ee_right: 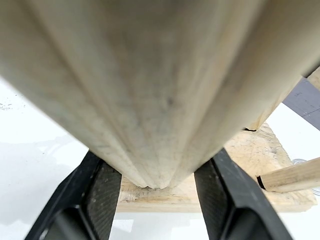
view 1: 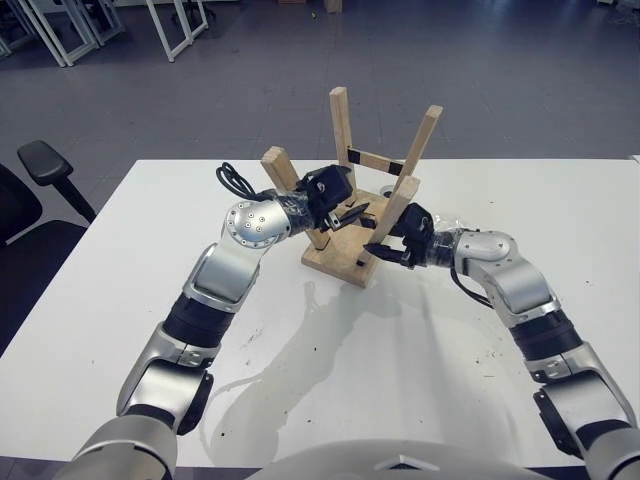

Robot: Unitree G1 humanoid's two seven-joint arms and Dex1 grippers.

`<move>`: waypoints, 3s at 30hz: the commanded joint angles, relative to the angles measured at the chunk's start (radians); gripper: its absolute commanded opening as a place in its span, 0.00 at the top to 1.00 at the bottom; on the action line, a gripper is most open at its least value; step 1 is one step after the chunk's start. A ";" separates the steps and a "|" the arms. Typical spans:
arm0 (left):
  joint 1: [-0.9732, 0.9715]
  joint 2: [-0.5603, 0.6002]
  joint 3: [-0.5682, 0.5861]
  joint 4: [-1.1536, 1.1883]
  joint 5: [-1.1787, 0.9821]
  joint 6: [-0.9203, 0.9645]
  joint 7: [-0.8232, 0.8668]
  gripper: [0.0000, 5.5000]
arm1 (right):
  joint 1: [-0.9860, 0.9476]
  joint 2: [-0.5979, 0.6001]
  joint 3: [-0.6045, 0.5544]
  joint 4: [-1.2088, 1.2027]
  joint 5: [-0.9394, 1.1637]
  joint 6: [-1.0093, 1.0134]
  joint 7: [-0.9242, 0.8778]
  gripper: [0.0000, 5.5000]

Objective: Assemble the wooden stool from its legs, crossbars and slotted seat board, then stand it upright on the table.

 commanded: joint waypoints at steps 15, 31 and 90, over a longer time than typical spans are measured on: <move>0.108 0.029 -0.175 0.017 0.184 0.117 -0.059 0.40 | 0.009 -0.037 0.181 0.192 -0.185 0.203 -0.044 0.63; -0.088 -0.151 0.294 -0.164 0.010 -0.193 0.289 0.40 | 0.039 -0.062 0.101 -0.006 -0.260 0.171 -0.307 0.63; -0.492 -0.177 0.619 -0.237 -0.772 0.464 0.417 0.40 | -0.236 0.252 -0.464 -0.671 0.146 0.313 -0.629 0.55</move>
